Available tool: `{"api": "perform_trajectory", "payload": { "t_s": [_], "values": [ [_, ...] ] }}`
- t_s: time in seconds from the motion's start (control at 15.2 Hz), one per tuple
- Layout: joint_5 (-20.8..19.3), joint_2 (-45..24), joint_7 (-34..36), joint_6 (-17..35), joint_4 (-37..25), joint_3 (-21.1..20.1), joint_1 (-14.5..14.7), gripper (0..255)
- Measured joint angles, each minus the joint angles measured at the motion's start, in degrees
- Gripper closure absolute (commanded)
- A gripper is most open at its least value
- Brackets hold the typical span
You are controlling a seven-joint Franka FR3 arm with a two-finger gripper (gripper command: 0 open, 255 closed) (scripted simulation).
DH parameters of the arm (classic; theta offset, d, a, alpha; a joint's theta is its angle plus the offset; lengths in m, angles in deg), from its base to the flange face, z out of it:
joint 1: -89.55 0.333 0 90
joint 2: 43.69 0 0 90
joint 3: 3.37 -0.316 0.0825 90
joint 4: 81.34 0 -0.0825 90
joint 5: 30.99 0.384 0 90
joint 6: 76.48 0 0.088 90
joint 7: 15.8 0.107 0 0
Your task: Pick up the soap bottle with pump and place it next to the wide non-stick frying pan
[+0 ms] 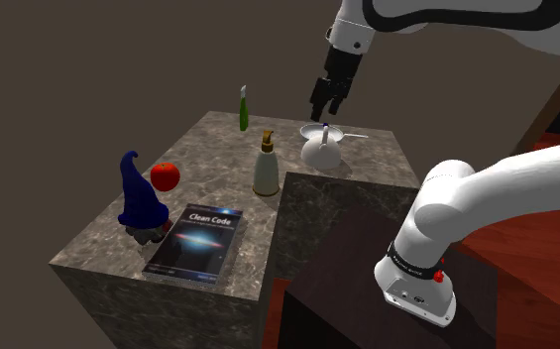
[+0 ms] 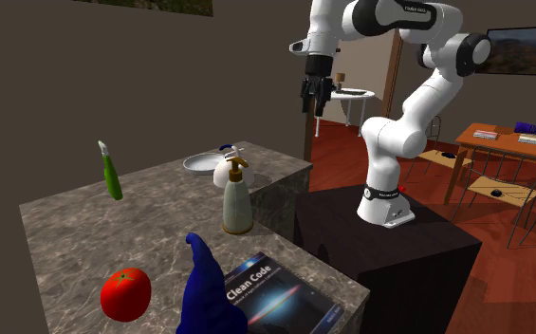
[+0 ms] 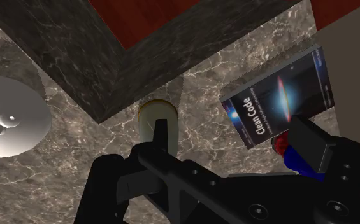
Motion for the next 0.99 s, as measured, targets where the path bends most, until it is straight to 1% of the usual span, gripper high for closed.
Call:
{"api": "perform_trajectory", "payload": {
  "t_s": [0.13, 0.33, 0.53, 0.66, 0.92, 0.99],
  "values": [
    [0.0, -1.0, 0.2, 0.6, -0.2, 0.0, -0.1, 0],
    [-0.1, -6.7, 1.6, 3.2, -2.1, -0.4, -0.9, 0],
    [-0.4, -14.5, 2.9, 6.1, -5.9, -0.4, -1.7, 0],
    [-0.5, -19.2, 4.0, 8.3, -7.3, -0.5, -2.2, 0],
    [-0.9, -28.4, 6.3, 11.0, -12.0, -0.6, -3.2, 0],
    [-1.1, -31.0, 6.8, 11.2, -14.0, -0.5, -3.4, 0]
  ]
}}
